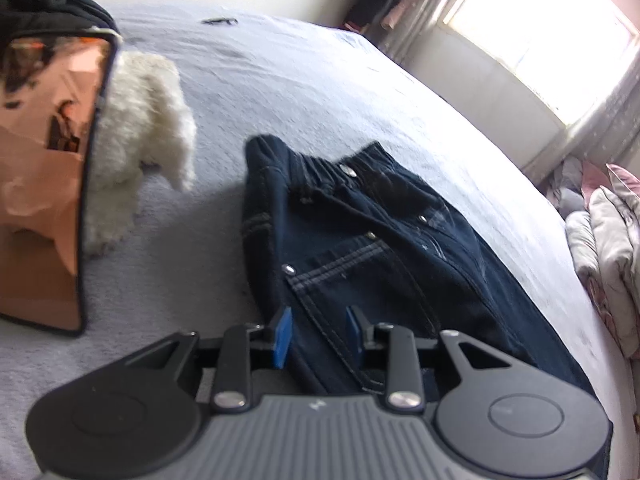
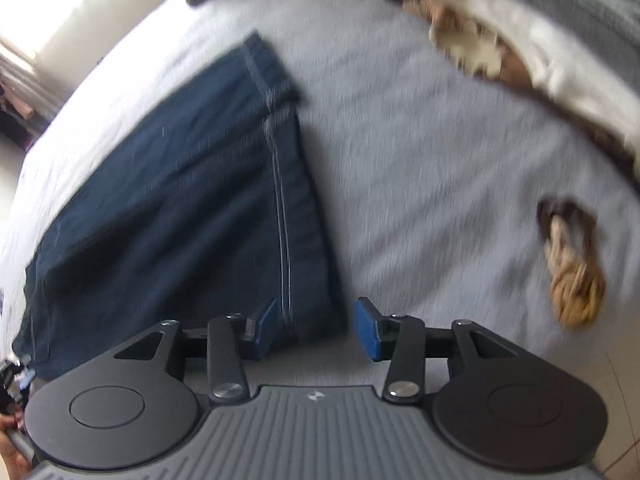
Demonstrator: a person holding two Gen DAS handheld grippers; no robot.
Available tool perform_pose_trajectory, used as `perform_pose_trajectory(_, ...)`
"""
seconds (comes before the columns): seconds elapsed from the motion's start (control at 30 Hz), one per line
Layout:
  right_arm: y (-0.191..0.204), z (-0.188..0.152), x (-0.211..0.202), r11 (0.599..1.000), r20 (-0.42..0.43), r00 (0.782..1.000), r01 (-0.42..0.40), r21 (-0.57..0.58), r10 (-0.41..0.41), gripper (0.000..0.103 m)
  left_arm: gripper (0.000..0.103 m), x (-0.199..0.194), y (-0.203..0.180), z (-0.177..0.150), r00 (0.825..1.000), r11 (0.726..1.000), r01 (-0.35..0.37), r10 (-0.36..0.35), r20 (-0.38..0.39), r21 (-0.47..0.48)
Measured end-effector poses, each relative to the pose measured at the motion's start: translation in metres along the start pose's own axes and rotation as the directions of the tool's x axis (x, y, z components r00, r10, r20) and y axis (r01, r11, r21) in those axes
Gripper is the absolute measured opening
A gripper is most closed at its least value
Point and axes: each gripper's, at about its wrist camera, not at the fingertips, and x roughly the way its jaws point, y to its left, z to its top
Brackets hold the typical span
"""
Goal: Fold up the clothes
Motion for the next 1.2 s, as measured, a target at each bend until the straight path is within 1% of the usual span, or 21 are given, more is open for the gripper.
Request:
perform_pose_trajectory(0.1, 0.005, -0.010, 0.014, 1.000, -0.025, 0.999, 0.020, -0.004, -0.020, 0.046, 0.031, -0.003, 0.008, 0.003, 0.999, 0.999, -0.030, 0.031, 0.024, -0.022)
perform_pose_trajectory(0.17, 0.007, -0.015, 0.024, 1.000, -0.042, 0.999, 0.023, 0.016, -0.023, 0.046, 0.033, 0.003, 0.015, 0.007, 1.000, 0.999, -0.017, 0.017, -0.001, -0.051)
perform_pose_trajectory(0.2, 0.007, -0.017, 0.029, 0.999, -0.048, 0.999, 0.012, 0.031, -0.011, 0.046, 0.033, 0.008, 0.017, 0.008, 1.000, 0.998, -0.015, 0.014, -0.014, -0.058)
perform_pose_trajectory(0.3, 0.006, -0.022, 0.036, 0.997, -0.017, 1.000, -0.020, 0.076, 0.021, 0.045, 0.032, 0.027, 0.020, 0.009, 0.998, 0.996, 0.005, -0.011, -0.062, -0.091)
perform_pose_trajectory(0.33, 0.005, -0.024, 0.036, 0.996, 0.009, 1.000, -0.028, 0.089, 0.028, 0.038, 0.031, 0.031, 0.022, 0.008, 0.997, 0.994, 0.015, -0.022, -0.069, -0.111)
perform_pose_trajectory(0.37, 0.004, -0.026, 0.035, 0.994, 0.034, 0.999, -0.037, 0.102, 0.034, 0.029, 0.030, 0.036, 0.024, 0.006, 0.997, 0.991, 0.024, -0.034, -0.076, -0.130)
perform_pose_trajectory(0.4, 0.002, -0.029, 0.034, 0.991, 0.051, 0.998, -0.049, 0.122, 0.043, 0.027, 0.017, 0.036, 0.023, 0.006, 0.997, 0.992, 0.030, -0.038, -0.065, -0.122)
perform_pose_trajectory(0.43, -0.001, -0.030, 0.030, 0.987, 0.069, 0.996, -0.066, 0.144, 0.057, 0.024, 0.011, 0.034, 0.021, 0.005, 0.997, 0.994, 0.035, -0.042, -0.058, -0.105)
perform_pose_trajectory(0.53, -0.010, -0.033, 0.010, 0.977, 0.142, 0.987, -0.106, 0.183, 0.080, 0.017, 0.009, 0.015, 0.010, 0.002, 1.000, 0.999, 0.028, -0.028, -0.008, -0.016)
perform_pose_trajectory(0.57, -0.013, -0.033, 0.002, 0.976, 0.166, 0.983, -0.113, 0.188, 0.082, 0.016, 0.009, 0.006, 0.008, -0.001, 0.999, 0.999, 0.038, -0.038, 0.004, 0.000)
perform_pose_trajectory(0.67, -0.014, -0.033, -0.021, 0.981, 0.203, 0.978, -0.084, 0.173, 0.047, 0.016, 0.007, -0.017, 0.004, -0.008, 0.998, 0.997, 0.062, -0.062, 0.019, 0.036)
perform_pose_trajectory(0.77, -0.016, -0.038, -0.025, 0.988, 0.184, 0.983, -0.041, 0.150, 0.013, 0.016, 0.007, -0.031, 0.009, -0.015, 0.998, 0.997, 0.057, -0.058, 0.012, 0.051)
perform_pose_trajectory(0.9, -0.026, -0.048, -0.012, 0.990, 0.144, 0.989, -0.002, 0.141, -0.018, 0.016, 0.008, -0.028, 0.024, -0.024, 0.998, 0.998, 0.050, -0.048, -0.043, 0.043)
perform_pose_trajectory(0.97, -0.032, -0.059, -0.005, 0.990, 0.118, 0.992, 0.019, 0.139, -0.035, 0.016, 0.008, -0.017, 0.029, -0.026, 0.997, 0.999, 0.031, -0.028, -0.073, 0.041)
perform_pose_trajectory(1.0, -0.034, -0.061, 0.002, 0.990, 0.110, 0.993, 0.029, 0.135, -0.044, 0.016, 0.009, -0.017, 0.026, -0.027, 0.997, 0.998, 0.018, -0.013, -0.072, 0.060)
perform_pose_trajectory(1.07, -0.032, -0.067, 0.006, 0.993, 0.126, 0.990, 0.047, 0.107, -0.060, 0.016, 0.010, -0.016, 0.021, -0.029, 0.998, 0.995, -0.010, 0.017, -0.068, 0.096)
perform_pose_trajectory(1.13, -0.026, -0.067, 0.002, 0.996, 0.136, 0.988, 0.063, 0.061, -0.071, 0.019, 0.019, -0.015, 0.016, -0.031, 0.997, 0.990, -0.038, 0.047, -0.062, 0.133)
perform_pose_trajectory(1.17, -0.023, -0.067, -0.001, 0.997, 0.138, 0.987, 0.073, 0.032, -0.077, 0.023, 0.024, -0.015, 0.013, -0.032, 0.996, 0.987, -0.052, 0.062, -0.059, 0.151)
perform_pose_trajectory(1.2, -0.023, -0.064, -0.005, 0.997, 0.145, 0.986, 0.075, 0.018, -0.077, 0.028, 0.040, -0.020, 0.006, -0.033, 0.996, 0.981, -0.063, 0.073, -0.045, 0.186)
